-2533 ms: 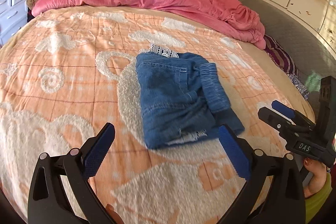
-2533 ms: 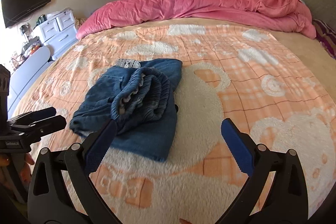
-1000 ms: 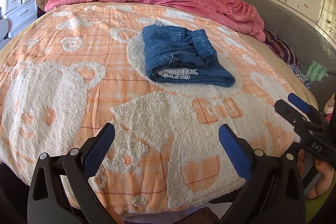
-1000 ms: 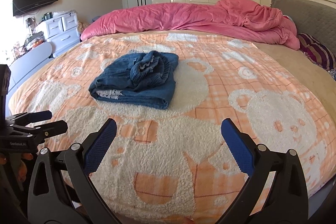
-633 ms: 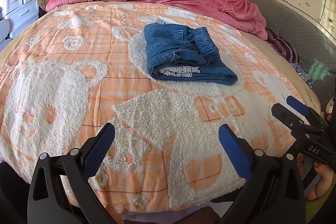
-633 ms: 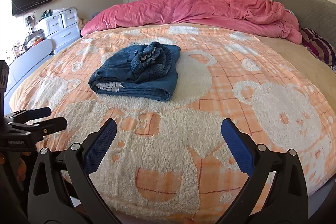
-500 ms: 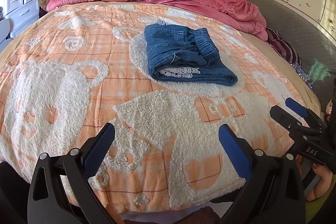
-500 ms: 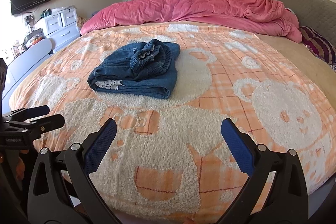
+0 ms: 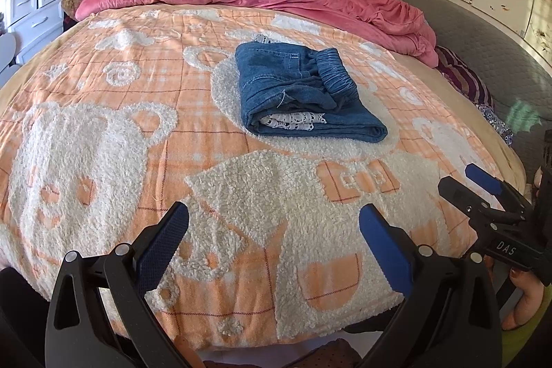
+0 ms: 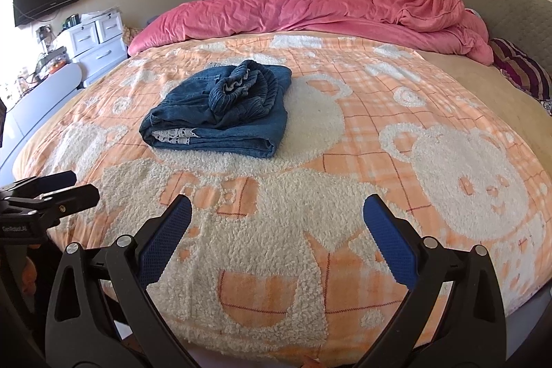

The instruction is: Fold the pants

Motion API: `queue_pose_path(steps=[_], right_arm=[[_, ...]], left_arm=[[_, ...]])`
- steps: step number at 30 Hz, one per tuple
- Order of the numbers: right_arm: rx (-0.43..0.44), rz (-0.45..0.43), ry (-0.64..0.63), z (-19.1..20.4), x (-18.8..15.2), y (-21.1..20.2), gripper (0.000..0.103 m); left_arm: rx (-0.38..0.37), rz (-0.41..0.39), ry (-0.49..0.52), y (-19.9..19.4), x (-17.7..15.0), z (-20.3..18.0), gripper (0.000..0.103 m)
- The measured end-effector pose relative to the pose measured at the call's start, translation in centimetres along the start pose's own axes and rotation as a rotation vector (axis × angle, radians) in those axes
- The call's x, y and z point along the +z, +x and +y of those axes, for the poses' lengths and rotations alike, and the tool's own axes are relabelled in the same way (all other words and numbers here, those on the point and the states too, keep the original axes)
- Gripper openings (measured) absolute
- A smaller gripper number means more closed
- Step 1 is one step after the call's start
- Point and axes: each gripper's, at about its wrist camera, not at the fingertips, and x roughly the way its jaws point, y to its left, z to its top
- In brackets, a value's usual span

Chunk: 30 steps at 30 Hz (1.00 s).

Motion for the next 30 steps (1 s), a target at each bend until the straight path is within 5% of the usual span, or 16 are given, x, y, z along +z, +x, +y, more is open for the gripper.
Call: queue_pose_path(steps=[30], right_arm=[[-0.004,0.018,0.004,-0.08,-0.15,0.35,0.094]], left_arm=[[0.009,0.01,0.007,0.04,0.33,-0.03,0.099]])
